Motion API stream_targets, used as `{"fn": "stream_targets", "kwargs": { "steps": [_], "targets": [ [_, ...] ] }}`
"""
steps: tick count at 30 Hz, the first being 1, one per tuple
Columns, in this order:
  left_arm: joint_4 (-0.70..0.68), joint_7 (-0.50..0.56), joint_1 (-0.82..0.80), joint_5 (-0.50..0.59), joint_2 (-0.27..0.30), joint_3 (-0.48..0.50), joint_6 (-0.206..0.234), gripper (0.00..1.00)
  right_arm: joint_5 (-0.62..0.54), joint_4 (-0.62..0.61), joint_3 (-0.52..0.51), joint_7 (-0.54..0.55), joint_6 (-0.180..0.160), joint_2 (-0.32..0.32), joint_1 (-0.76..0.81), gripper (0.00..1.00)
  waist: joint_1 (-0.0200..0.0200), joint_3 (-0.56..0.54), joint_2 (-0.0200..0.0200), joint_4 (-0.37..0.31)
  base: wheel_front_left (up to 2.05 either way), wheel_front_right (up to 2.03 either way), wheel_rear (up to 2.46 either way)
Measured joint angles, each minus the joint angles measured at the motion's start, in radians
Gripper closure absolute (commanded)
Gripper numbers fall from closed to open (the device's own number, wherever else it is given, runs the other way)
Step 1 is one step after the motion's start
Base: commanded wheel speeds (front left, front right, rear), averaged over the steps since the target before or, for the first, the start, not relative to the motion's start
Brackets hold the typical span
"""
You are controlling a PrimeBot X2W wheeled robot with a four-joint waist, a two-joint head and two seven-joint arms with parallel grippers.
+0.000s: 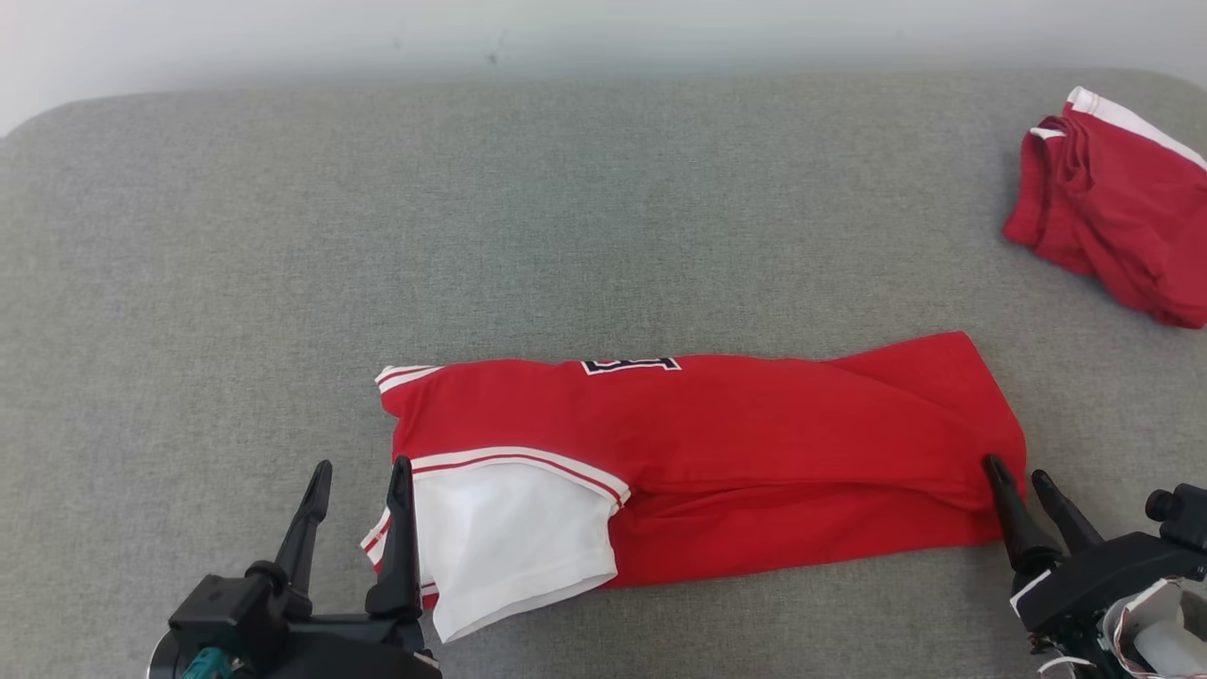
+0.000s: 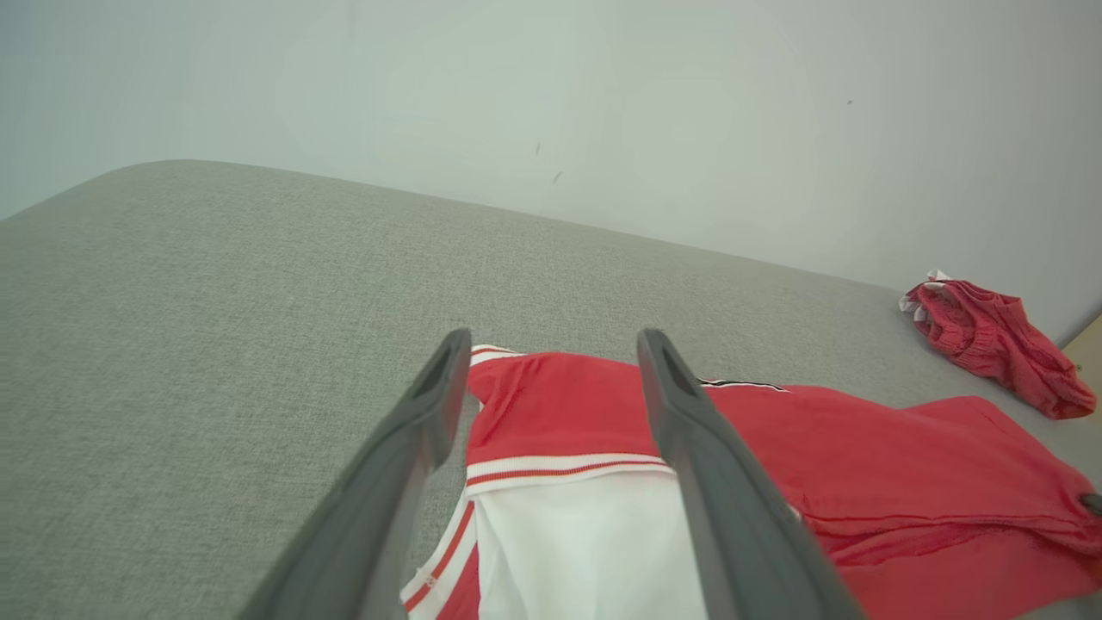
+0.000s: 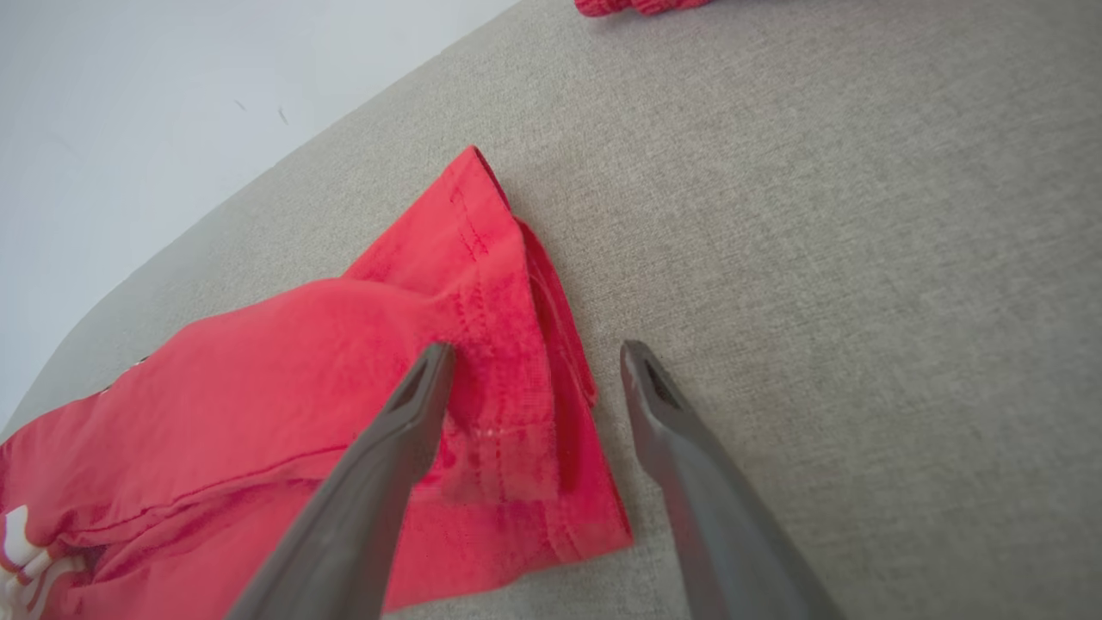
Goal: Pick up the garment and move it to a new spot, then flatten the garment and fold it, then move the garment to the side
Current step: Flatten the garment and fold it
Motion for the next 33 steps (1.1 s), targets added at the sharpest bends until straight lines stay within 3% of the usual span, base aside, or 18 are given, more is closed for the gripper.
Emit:
{"fn": "stream_targets", "kwargs": {
  "steps": [16, 18, 20, 33],
  "targets": [
    [-0.023, 0.012, 0.001, 0.026, -0.005, 0.030, 0.000, 0.00, 0.064, 0.114, 0.000, 0.051, 0.042, 0.051, -0.047, 0.00, -0.0001, 0.013, -0.0001, 0.018, 0.00, 0.00, 0.00],
    [-0.023, 0.014, 0.001, 0.027, -0.006, 0.030, 0.000, 0.00, 0.064, 0.123, 0.006, 0.057, 0.043, 0.056, -0.063, 0.59, 0.0000, 0.013, 0.0000, 0.018, 0.00, 0.00, 0.00],
    [-0.023, 0.016, 0.001, 0.028, -0.007, 0.031, 0.000, 0.00, 0.064, 0.132, 0.011, 0.062, 0.044, 0.063, -0.076, 1.00, -0.0001, 0.013, -0.0001, 0.018, 0.00, 0.00, 0.00],
    [-0.019, 0.022, 0.005, 0.036, -0.012, 0.044, 0.000, 0.00, 0.080, 0.175, 0.022, 0.081, 0.057, 0.084, -0.100, 1.00, 0.0000, -0.006, 0.0000, 0.017, 0.00, 0.00, 0.00]
  ]
}}
